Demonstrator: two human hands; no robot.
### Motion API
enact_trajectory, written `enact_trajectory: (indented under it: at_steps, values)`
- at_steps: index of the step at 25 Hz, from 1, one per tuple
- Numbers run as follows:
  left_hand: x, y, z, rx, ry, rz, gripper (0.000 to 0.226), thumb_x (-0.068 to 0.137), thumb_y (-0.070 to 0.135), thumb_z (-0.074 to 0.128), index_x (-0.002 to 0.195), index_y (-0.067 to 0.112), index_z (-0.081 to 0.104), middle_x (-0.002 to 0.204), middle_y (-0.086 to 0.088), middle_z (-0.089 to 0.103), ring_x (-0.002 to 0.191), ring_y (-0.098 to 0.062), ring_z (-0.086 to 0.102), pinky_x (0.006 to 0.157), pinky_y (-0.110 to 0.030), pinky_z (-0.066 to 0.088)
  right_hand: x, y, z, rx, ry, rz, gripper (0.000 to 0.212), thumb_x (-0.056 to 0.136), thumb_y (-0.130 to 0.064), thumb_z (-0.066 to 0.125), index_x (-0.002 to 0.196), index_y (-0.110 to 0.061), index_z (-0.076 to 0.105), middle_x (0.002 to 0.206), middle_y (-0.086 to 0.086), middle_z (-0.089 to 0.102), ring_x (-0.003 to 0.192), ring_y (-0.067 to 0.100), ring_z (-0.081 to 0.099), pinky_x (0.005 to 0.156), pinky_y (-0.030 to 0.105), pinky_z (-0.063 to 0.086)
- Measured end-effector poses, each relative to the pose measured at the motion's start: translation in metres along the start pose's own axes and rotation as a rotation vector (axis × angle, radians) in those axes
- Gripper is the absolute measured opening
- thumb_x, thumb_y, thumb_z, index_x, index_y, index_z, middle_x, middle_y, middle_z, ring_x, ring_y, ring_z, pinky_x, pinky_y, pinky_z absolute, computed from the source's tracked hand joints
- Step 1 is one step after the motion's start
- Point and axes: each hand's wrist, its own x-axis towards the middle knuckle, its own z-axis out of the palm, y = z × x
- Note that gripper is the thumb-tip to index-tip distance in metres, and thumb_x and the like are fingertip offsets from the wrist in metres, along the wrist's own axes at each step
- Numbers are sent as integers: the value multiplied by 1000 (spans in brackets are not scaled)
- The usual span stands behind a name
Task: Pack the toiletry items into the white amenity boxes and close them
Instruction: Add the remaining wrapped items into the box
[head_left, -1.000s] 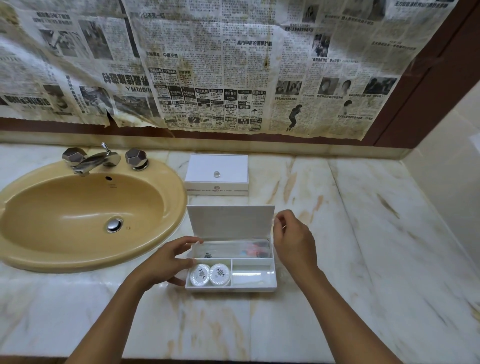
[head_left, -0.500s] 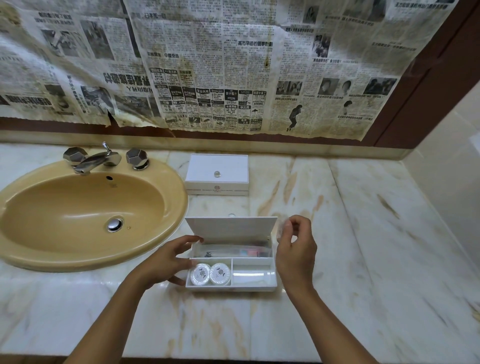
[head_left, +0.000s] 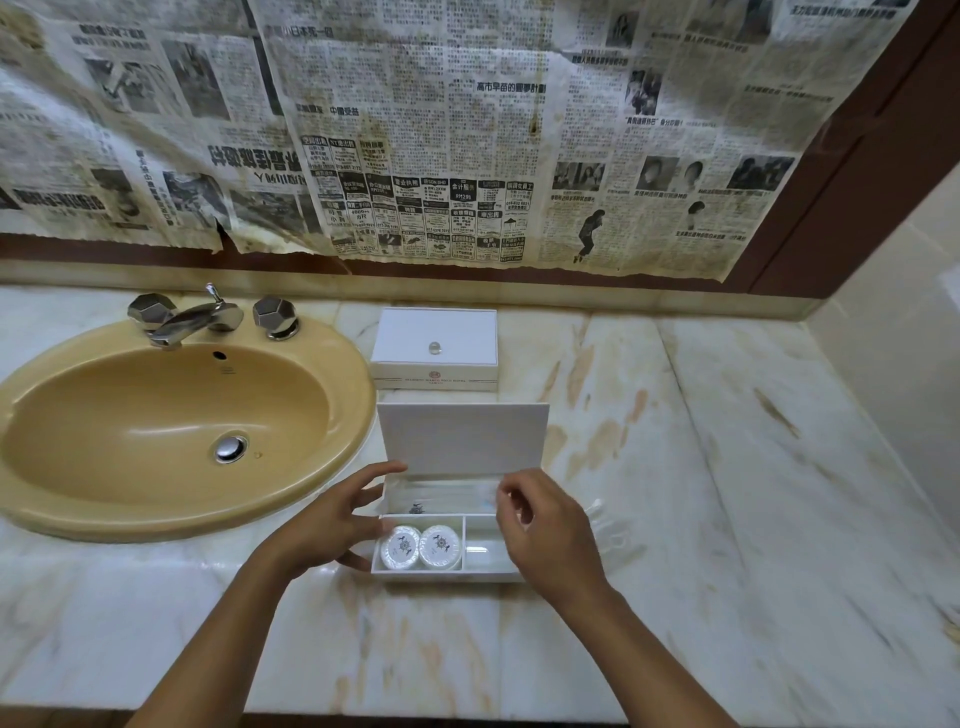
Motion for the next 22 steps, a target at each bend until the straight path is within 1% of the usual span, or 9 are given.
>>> enact_trajectory:
  at_steps: [3, 6, 8, 10, 12, 15, 18, 20, 22]
  values:
    - [0, 0, 0, 9, 4, -3, 61, 90, 6, 66, 123, 56, 54, 147, 9, 45, 137, -20, 43, 72, -51, 61, -2, 2, 5, -200, -244, -48, 11, 91, -21, 53, 90, -18, 64, 86, -6, 61, 78, 14, 58, 64, 22, 40]
    - [-1, 0, 1, 29, 16, -7, 60, 91, 5, 64, 118, 58, 55, 147, 10, 45, 137, -19, 43, 69, -46, 62, 0, 4, 12, -322, -452, 48, 20, 90, -21, 49, 95, -19, 68, 93, 1, 67, 89, 20, 61, 68, 25, 41]
    - [-2, 0, 3, 37, 26, -10, 61, 90, 4, 62, 117, 58, 55, 146, 11, 46, 137, -19, 43, 68, -44, 62, 0, 3, 14, -332, -510, 116, 21, 88, -22, 49, 95, -21, 69, 95, 4, 68, 93, 22, 61, 72, 27, 45]
    - [-2, -1, 3, 35, 31, -15, 63, 90, 2, 60, 117, 58, 55, 146, 10, 46, 136, -19, 44, 68, -43, 61, 1, 1, 13, -325, -509, 125, 21, 88, -20, 46, 88, -17, 68, 89, 6, 67, 82, 23, 59, 67, 28, 44]
    - [-2, -1, 3, 33, 34, -16, 63, 90, 1, 58, 118, 58, 55, 146, 10, 46, 136, -20, 44, 67, -43, 61, 2, -2, 12, -312, -534, 120, 22, 89, -15, 43, 76, -16, 60, 78, 7, 60, 71, 23, 50, 58, 28, 37]
    - [-1, -1, 3, 30, 38, -16, 63, 90, 1, 59, 118, 57, 55, 144, 9, 48, 135, -20, 45, 67, -44, 62, 0, -3, 16, -297, -659, 139, 30, 88, -15, 40, 59, -19, 38, 73, 2, 48, 72, 24, 45, 48, 26, 24]
    - [-1, 0, 3, 31, 47, -14, 61, 90, 2, 59, 117, 56, 56, 143, 10, 49, 135, -19, 45, 67, -45, 62, -2, -1, 18, -285, -656, 136, 32, 88, -17, 41, 56, -20, 34, 68, 0, 46, 72, 24, 44, 49, 24, 25]
    - [-1, 0, 3, 31, 55, -11, 59, 90, 2, 60, 116, 55, 57, 143, 10, 50, 134, -18, 45, 68, -47, 62, 0, -5, 13, -272, -581, 103, 24, 88, -18, 43, 66, -20, 53, 75, 4, 59, 72, 24, 50, 56, 31, 36]
    - [0, 1, 4, 31, 59, -12, 58, 90, 3, 60, 115, 55, 57, 142, 9, 50, 134, -18, 45, 68, -47, 62, 4, -8, 5, -221, -450, 77, 21, 90, -19, 47, 85, -17, 67, 85, 1, 68, 78, 20, 59, 67, 29, 45]
